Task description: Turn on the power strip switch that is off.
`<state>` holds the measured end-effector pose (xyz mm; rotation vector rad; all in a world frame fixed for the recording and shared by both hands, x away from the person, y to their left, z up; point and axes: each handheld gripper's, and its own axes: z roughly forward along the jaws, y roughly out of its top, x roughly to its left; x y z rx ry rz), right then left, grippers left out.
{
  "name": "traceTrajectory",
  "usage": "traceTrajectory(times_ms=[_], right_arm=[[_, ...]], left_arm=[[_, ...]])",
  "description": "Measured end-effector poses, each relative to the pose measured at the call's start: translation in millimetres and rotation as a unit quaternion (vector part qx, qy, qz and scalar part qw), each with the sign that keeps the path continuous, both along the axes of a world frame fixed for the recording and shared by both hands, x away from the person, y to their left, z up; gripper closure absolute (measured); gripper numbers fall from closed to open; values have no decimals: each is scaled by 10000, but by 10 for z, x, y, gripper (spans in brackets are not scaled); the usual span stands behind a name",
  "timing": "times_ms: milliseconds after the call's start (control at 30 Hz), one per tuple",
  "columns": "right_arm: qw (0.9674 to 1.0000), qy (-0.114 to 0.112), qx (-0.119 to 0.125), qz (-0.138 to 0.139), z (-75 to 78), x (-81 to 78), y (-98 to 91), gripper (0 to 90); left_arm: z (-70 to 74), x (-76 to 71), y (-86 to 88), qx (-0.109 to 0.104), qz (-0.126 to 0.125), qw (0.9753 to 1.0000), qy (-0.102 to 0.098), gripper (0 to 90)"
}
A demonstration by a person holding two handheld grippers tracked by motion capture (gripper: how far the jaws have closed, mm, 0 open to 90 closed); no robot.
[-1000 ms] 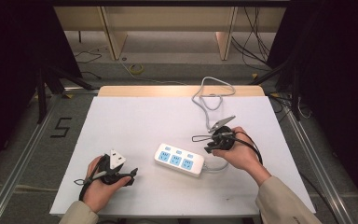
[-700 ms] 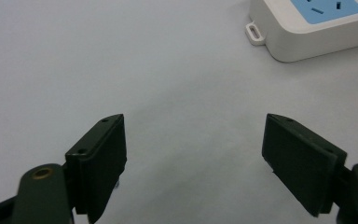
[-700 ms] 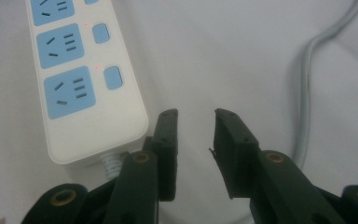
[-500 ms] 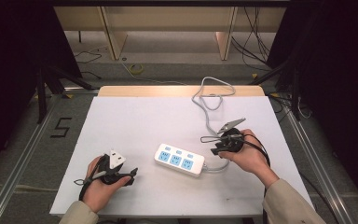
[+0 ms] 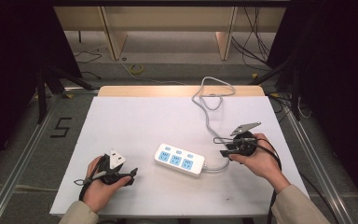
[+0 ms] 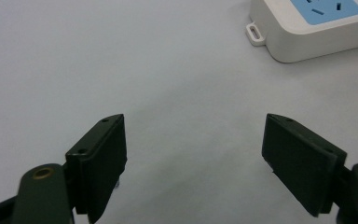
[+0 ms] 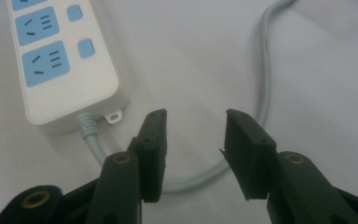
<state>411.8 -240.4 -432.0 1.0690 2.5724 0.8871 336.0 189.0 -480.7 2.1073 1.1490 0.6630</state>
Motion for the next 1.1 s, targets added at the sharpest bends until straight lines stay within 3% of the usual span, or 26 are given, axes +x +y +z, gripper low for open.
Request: traceTrajectory(times_ms=[267,567,1100], right_arm=[[10000,-7,71,-37,-69,-70,-141,556],[9989,-303,177,-314,-169,-193,-303,517],[9966,-409,368,-613,-282,-304,-402,480]], left_arm=[[1,2,3,2,5,10000,-6,220],[-5,6,9,5,3,10000,-9,220],[-10,21,10,17,-13,10000,-2,216]])
